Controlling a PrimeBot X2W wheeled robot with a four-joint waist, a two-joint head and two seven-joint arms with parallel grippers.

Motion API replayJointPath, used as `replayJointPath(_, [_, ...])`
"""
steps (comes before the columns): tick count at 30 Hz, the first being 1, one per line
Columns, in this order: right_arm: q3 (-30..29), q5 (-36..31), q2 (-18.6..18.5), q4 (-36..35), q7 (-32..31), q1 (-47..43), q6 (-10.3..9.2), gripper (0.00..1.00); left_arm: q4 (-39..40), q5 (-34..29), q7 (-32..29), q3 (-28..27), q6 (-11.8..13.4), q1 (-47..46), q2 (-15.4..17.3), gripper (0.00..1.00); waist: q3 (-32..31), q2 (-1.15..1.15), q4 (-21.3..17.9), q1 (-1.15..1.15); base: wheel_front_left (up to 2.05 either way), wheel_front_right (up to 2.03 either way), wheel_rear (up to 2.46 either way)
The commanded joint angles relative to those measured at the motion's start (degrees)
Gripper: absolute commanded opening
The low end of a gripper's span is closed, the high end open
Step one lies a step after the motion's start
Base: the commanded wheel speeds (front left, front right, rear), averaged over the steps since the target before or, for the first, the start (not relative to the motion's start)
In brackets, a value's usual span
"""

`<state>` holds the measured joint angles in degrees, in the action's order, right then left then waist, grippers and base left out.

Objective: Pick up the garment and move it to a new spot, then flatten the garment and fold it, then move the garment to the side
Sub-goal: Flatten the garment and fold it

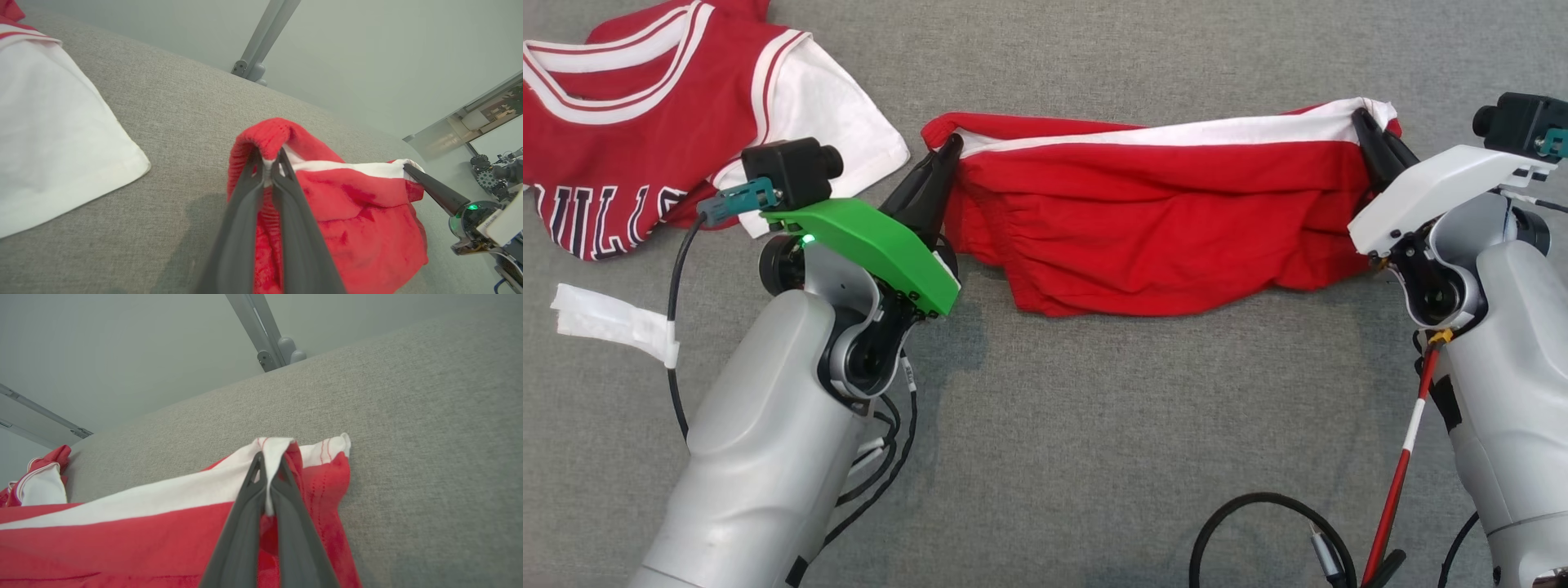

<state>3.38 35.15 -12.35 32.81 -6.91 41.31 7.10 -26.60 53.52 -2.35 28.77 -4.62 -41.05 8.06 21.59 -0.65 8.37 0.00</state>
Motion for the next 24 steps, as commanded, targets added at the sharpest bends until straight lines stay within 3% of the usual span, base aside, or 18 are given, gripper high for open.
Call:
replayJointPath(1, [-4.91, 0.31, -6.68, 0.82, 0.38, 3.53, 0.69, 0.0, -0.37, 0.36, 0.31, -0.33, -0.37, -0.8, 0.3, 0.0, -0.08, 0.65, -0.46, 0.0, 0.0, 0.0, 0.0])
replayJointPath(10, [-6.38, -3.44, -6.35, 2.37, 0.06, 6.48, 0.7, 0.0, -4.63, -0.57, -1.6, 1.19, -0.99, -4.06, 0.84, 0.0, 0.93, 0.65, -1.45, 0.0, 0.0, 0.0, 0.0])
replayJointPath(13, [-5.05, -7.16, -4.32, 4.32, 1.96, 7.9, 0.72, 0.0, -9.19, -1.57, -1.65, 2.0, -1.36, -6.19, 0.9, 0.0, 1.11, 0.65, -2.03, 0.0, 0.0, 0.0, 0.0])
replayJointPath(14, [-4.69, -7.68, -3.81, 4.54, 2.99, 8.06, 0.72, 0.04, -10.07, -1.66, -1.5, 2.1, -1.38, -6.59, 0.8, 0.0, 1.01, 0.65, -2.16, 0.0, 0.0, 0.0, 0.0])
replayJointPath(16, [-4.0, -9.24, -2.82, 5.24, 5.21, 8.1, 0.72, 0.6, -11.82, -1.44, -0.9, 1.89, -1.37, -6.82, 0.42, 0.0, 0.54, 0.65, -2.46, 0.0, 0.0, 0.0, 0.0])
replayJointPath(17, [-3.84, -9.57, -2.2, 5.68, 6.01, 7.84, 0.72, 1.0, -12.53, -1.33, -0.47, 1.86, -1.38, -6.68, 0.13, 0.27, 0.14, 0.65, -2.61, 0.0, 0.0, 0.0, 0.0])
replayJointPath(18, [-3.89, -9.74, -1.7, 6.18, 6.56, 7.51, 0.71, 1.0, -13.24, -1.32, -0.3, 1.93, -1.37, -6.37, -0.08, 0.44, -0.32, 0.65, -2.75, 0.0, 0.0, 0.0, 0.0])
replayJointPath(20, [-2.26, -9.8, -0.91, 6.48, 6.77, 5.59, 0.71, 1.0, -14.54, -2.34, 0.51, 2.75, -1.4, -4.95, -0.01, 1.0, -1.96, 0.65, -3.22, 0.0, 0.0, 0.0, 0.0])
replayJointPath(24, [1.12, -7.86, -1.34, 4.23, 4.76, 0.9, 0.61, 1.0, -14.39, -3.3, 2.49, 3.55, -0.63, -2.56, 1.26, 1.0, -4.59, 0.65, -4.18, 0.0, 0.0, 0.0, 0.0])
